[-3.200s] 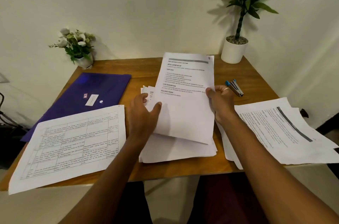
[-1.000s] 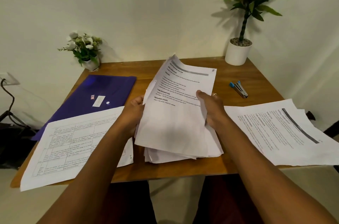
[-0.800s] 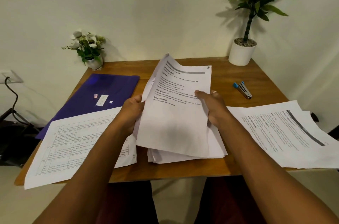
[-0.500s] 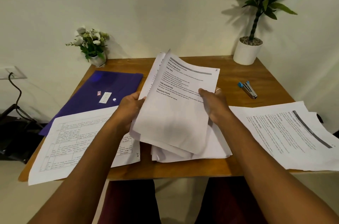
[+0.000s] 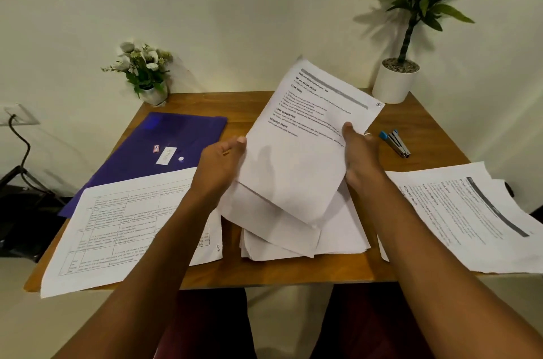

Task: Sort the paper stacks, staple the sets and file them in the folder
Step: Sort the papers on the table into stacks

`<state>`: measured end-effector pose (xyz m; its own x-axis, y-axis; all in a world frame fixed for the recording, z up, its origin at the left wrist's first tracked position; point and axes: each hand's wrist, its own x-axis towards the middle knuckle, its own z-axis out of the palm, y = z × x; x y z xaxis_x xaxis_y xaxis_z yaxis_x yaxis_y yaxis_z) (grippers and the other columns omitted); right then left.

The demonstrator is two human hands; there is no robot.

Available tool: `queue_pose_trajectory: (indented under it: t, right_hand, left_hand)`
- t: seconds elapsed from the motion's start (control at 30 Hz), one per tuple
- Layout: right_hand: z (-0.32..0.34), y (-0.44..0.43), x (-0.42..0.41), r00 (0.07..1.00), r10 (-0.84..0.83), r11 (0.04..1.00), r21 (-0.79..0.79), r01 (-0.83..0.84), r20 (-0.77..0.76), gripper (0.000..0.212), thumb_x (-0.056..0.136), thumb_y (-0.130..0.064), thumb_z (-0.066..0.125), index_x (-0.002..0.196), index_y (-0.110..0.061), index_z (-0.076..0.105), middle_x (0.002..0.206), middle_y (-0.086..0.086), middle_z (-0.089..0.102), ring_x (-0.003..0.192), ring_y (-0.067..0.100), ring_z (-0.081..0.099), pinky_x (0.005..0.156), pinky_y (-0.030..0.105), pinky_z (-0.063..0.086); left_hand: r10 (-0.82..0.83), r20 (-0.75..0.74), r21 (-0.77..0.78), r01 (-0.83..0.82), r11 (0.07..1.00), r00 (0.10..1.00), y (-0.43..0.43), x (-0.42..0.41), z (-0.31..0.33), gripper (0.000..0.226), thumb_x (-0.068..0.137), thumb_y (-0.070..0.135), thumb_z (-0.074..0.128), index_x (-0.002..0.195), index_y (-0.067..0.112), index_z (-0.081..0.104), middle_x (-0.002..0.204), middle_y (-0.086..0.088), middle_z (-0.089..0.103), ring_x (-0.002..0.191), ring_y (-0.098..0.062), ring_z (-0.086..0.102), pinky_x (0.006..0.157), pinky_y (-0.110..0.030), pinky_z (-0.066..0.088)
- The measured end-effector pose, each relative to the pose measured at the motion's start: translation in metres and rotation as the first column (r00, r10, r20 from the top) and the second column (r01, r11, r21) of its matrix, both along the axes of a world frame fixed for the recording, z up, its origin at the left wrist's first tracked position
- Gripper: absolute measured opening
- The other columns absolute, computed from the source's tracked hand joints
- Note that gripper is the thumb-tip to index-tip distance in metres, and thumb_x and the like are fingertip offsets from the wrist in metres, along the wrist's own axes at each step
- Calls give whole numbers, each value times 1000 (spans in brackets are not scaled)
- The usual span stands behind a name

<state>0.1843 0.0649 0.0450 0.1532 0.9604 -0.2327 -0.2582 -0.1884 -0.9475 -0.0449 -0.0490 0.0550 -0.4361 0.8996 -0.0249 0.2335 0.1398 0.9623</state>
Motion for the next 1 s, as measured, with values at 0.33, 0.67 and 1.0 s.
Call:
queue_pose_trajectory:
  t: [0.33, 0.67, 1.0]
  right_hand:
    - [-11, -13, -35, 927, 162, 981, -48, -189, -337, 43, 87, 1, 70, 129, -3, 64, 120, 16, 73, 102, 32, 72, 80, 45, 62]
    - [-9, -6, -40, 959, 284, 957, -66, -284, -5, 34, 95, -5, 68, 125, -23, 65, 116, 7, 74, 91, 20, 73, 46, 21, 47]
    - [-18, -24, -74, 891, 387, 920, -34, -390, 237, 21, 97, -9, 63, 113, -22, 61, 116, -2, 70, 88, 20, 75, 67, 35, 63]
  left_hand:
    - [60, 88, -69, -54, 996, 994, 16, -78, 26, 49, 85, 14, 80, 129, 28, 63, 116, -4, 69, 93, -25, 72, 63, -35, 61]
    - [31, 229, -22, -27, 999, 973, 21, -143, 42, 36, 96, 19, 69, 131, 21, 62, 107, -3, 75, 80, -16, 76, 59, -31, 61]
    - [238, 59, -252, -216, 943, 969, 22, -159, 4, 34, 95, 1, 66, 125, 15, 62, 112, -10, 66, 97, -30, 69, 61, -41, 64]
